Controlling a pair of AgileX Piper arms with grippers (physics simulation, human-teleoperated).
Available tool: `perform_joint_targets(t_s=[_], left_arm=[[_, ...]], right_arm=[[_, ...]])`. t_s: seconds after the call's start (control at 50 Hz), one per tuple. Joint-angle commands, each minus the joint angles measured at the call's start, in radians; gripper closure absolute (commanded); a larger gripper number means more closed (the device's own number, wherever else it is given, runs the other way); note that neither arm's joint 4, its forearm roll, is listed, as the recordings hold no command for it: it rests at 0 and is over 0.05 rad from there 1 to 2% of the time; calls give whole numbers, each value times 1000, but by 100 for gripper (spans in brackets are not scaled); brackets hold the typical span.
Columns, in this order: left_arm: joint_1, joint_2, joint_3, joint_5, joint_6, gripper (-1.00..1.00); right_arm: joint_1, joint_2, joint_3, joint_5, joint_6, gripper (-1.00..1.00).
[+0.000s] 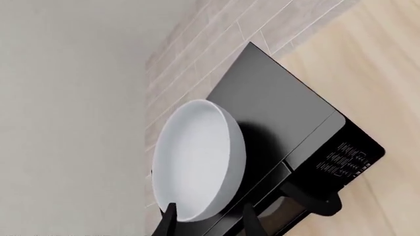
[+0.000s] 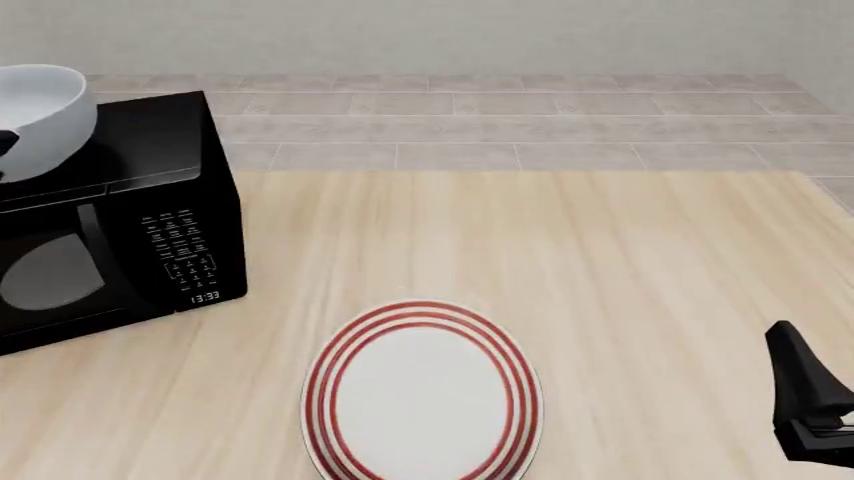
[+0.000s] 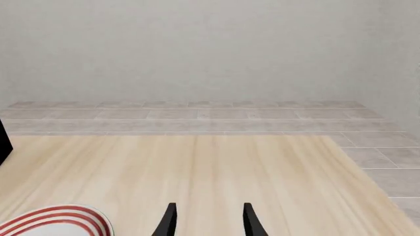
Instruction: Pick up the white bowl and put it on the plate.
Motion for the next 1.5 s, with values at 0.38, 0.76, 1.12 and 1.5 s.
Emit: perform_joint_targets(t_s=[0.38, 0.76, 1.12, 1.5], left_arm=[[25, 75, 48, -94, 8, -100], [41, 107, 76, -141, 17, -100], [43, 121, 86, -169, 11, -100], [57, 163, 85, -206, 11, -100]], right_arm=[[0, 0, 0, 0, 0, -100], [0, 0, 0, 0, 0, -100], [0, 0, 0, 0, 0, -100], [0, 0, 0, 0, 0, -100]])
